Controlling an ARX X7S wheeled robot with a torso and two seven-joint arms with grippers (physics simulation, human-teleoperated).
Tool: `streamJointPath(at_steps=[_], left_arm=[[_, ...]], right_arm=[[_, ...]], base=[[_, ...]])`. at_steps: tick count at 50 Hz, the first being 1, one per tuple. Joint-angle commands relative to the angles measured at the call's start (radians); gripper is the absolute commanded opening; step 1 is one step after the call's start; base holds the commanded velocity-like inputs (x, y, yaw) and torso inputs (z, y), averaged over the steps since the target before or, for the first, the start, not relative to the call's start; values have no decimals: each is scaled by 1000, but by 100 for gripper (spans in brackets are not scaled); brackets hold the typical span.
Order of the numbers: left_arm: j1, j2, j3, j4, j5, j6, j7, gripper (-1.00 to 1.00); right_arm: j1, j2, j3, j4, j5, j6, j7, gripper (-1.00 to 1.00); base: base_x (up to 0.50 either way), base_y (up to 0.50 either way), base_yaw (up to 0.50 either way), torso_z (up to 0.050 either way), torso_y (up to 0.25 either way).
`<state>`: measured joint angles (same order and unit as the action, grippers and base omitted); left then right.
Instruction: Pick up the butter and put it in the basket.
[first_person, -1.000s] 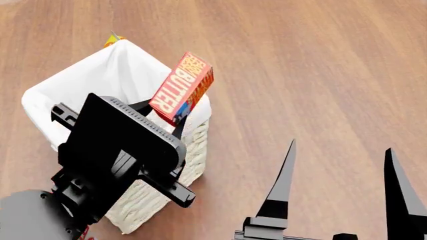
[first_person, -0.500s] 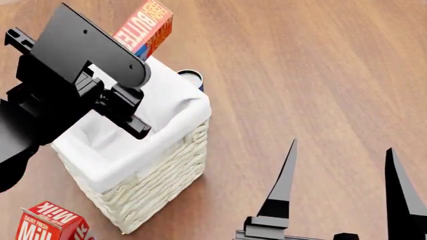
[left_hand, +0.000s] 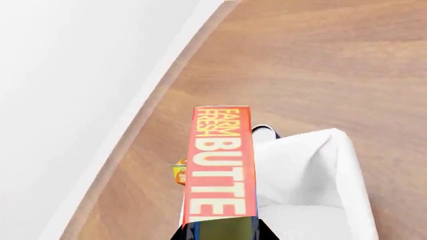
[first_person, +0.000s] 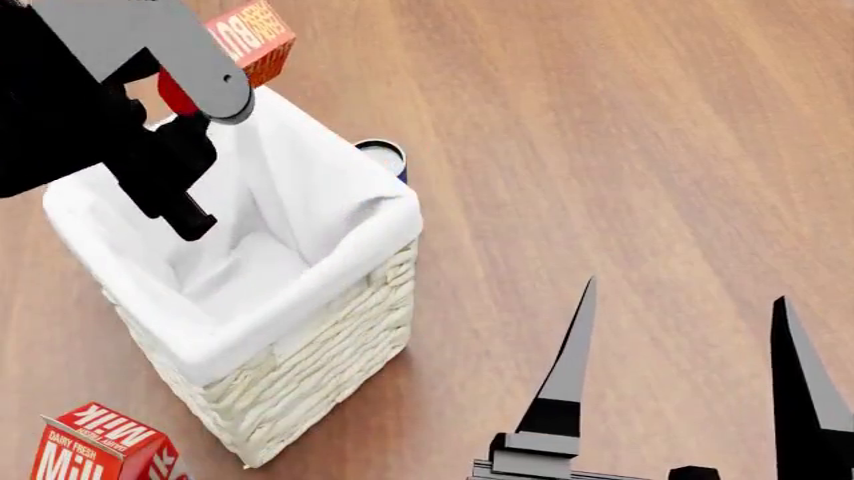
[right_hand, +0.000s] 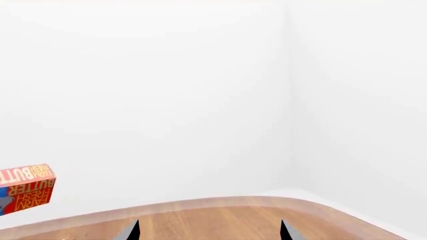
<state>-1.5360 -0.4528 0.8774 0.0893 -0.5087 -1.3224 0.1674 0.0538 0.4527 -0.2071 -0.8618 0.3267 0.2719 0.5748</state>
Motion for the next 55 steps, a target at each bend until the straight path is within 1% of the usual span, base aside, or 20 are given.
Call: streamJointPath(at_steps=[1, 6, 9, 11, 14, 16, 19, 21, 22, 23, 24, 25, 30, 33, 34, 35, 40, 48, 55], left_arm=[[-144, -3, 88, -116, 40, 1, 115, -100], [-184, 16, 139, -208, 52, 37, 174, -100], [-205, 30, 149, -239, 51, 45, 198, -100], [-222, 38, 186, -274, 60, 62, 229, -100], [-229, 62, 167, -342, 57, 85, 240, -100], [-232, 67, 204, -365, 67, 97, 264, -100], [-241, 85, 221, -419, 71, 116, 290, -100], [-253, 98, 253, -460, 77, 131, 326, -100], [-265, 103, 307, -478, 97, 144, 356, -100], [-271, 103, 328, -481, 103, 148, 370, -100], [-270, 109, 318, -494, 100, 150, 368, -100], [-281, 119, 343, -518, 106, 162, 396, -100], [-300, 144, 381, -590, 127, 191, 429, -100], [-305, 159, 425, -626, 142, 190, 454, -100], [-302, 158, 466, -621, 154, 191, 475, -100], [-297, 166, 459, -640, 154, 195, 468, -100], [-291, 204, 500, -720, 178, 236, 492, -100], [-254, 245, 500, -809, 182, 272, 485, -100], [-249, 302, 504, -961, 212, 363, 472, -100]], right_arm=[[-3, 3, 0, 9, 3, -8, 1, 100], [-5, 3, 1, 15, 3, -14, 1, 100], [-8, 2, -1, 29, -1, -25, -3, 100], [-7, 0, -7, 39, -5, -30, -5, 100], [-6, -3, -14, 52, -11, -34, -7, 100], [-6, -5, -18, 59, -13, -38, -9, 100], [-5, -7, -24, 75, -18, -43, -12, 100], [-2, -9, -28, 86, -20, -45, -14, 100], [-3, -10, -30, 92, -21, -49, -15, 100], [-4, -10, -31, 96, -22, -52, -16, 100], [-5, -11, -31, 100, -21, -56, -17, 100], [-5, -12, -32, 103, -21, -55, -17, 100], [-4, -13, -36, 114, -21, -59, -19, 100], [-1, -11, -37, 106, -20, -51, -17, 100], [-2, -12, -39, 108, -21, -52, -17, 100], [-3, -12, -40, 116, -23, -58, -19, 100], [-3, -6, -32, 103, -15, -49, -15, 100], [-6, 3, -15, 80, -4, -43, -5, 100], [-12, 2, -11, 96, -2, -62, -8, 100]], base=[[0, 0, 0, 0, 0], [0, 0, 0, 0, 0], [0, 0, 0, 0, 3], [0, 0, 0, 0, 0], [0, 0, 0, 0, 3], [0, 0, 0, 0, 0], [0, 0, 0, 3, 0], [0, 0, 0, 0, 0], [0, 0, 0, 0, 10], [0, 0, 0, 0, 0], [0, 0, 0, 0, 0], [0, 0, 0, 0, 0], [0, 0, 0, 0, 2], [0, 0, 0, 0, 0], [0, 0, 0, 0, 0], [0, 0, 0, 0, 0], [0, 0, 0, 2, 2], [0, 0, 0, 0, 1], [0, 0, 0, 0, 1]])
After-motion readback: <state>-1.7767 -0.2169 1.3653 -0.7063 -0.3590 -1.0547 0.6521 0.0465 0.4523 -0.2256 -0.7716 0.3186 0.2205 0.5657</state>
